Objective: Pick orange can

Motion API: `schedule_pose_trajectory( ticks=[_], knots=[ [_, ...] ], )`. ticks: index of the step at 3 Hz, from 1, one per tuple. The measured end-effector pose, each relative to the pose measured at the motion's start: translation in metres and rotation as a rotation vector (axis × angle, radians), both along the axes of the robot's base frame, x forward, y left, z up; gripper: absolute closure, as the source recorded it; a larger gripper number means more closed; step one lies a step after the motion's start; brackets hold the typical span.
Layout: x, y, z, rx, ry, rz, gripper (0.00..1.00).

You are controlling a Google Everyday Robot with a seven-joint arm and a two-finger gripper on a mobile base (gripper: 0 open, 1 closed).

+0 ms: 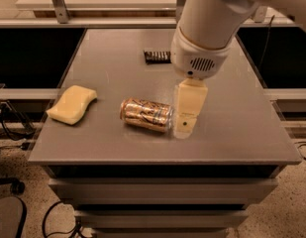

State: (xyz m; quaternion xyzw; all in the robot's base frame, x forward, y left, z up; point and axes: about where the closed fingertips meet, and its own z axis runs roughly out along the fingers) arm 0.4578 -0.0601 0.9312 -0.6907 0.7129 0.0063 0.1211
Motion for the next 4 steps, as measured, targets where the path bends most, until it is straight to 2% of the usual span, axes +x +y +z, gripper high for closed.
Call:
schedule_pose_trajectory(
  ticks=[2, 4],
  knots=[
    [0.002, 0.035, -0.032, 0.003, 0.036, 0.042, 0.00],
    [0.014, 0.055, -0.061, -0.008, 0.087, 0.065, 0.00]
  ],
)
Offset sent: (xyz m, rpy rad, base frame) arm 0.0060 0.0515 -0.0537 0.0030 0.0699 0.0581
